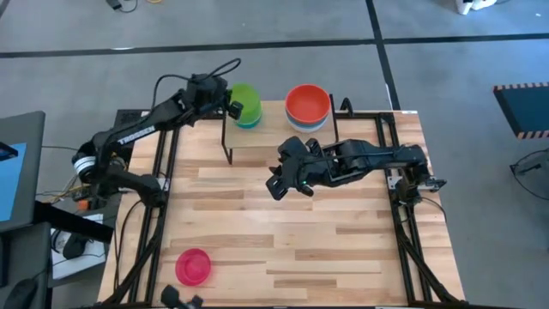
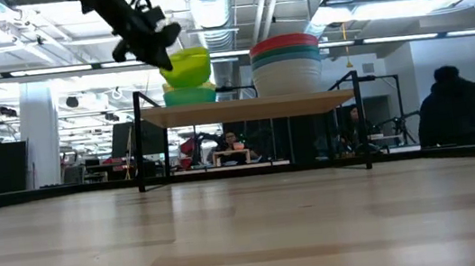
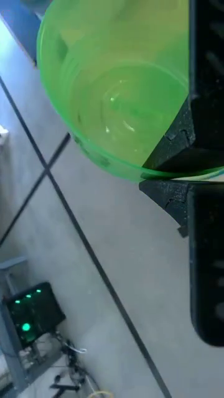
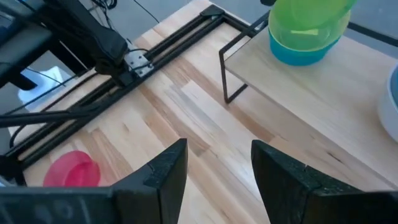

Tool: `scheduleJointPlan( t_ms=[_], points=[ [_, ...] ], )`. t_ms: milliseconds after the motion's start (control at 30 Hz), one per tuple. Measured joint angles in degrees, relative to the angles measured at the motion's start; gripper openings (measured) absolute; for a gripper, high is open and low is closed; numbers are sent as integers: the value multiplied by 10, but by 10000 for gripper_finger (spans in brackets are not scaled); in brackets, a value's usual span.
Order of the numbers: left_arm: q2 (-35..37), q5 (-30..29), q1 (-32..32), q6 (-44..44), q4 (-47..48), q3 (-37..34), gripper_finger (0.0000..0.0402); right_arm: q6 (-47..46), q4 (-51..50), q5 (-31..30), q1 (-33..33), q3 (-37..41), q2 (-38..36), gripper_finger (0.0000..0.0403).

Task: Place and stack bowls onto a shelf
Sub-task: Stack the small green bowl on top of the small yellow bowl on the shelf

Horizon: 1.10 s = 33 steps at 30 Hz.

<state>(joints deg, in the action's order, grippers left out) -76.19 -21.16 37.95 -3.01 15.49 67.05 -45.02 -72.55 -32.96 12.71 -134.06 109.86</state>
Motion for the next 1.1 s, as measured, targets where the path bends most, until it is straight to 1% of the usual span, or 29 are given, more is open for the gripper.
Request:
scheduleJointPlan(
  t_ms=[100, 233, 333, 467, 600, 667, 767, 833, 1000, 1100],
  points=[
    [-26, 28, 19, -9, 13, 7, 0, 3, -10, 0, -3, 0, 0, 202],
    [-69, 85, 42, -58, 102, 59, 9, 16, -20, 0, -13, 0, 0, 202],
    [-100, 125, 54, -72, 174, 109, 23, 28, -24, 2, -23, 0, 0, 202],
    [-133, 149, 55, -73, 247, 188, 47, 50, -24, 18, -35, 0, 0, 202],
    [-158, 164, 55, -87, 303, 265, 80, 66, -26, 33, -44, 0, 0, 202],
    [-167, 164, 59, -98, 320, 293, 98, 75, -26, 36, -48, 0, 0, 202],
    [-168, 144, 63, -111, 323, 305, 120, 81, -29, 44, -51, 0, -3, 202],
    [-168, 128, 66, -117, 319, 305, 127, 82, -31, 44, -50, 0, -6, 202],
    [-168, 154, 68, -119, 314, 300, 130, 82, -44, 35, -48, 0, -9, 202],
    [-168, 140, 60, -131, 301, 280, 130, 81, -46, 31, -46, 0, -11, 202]
  ],
)
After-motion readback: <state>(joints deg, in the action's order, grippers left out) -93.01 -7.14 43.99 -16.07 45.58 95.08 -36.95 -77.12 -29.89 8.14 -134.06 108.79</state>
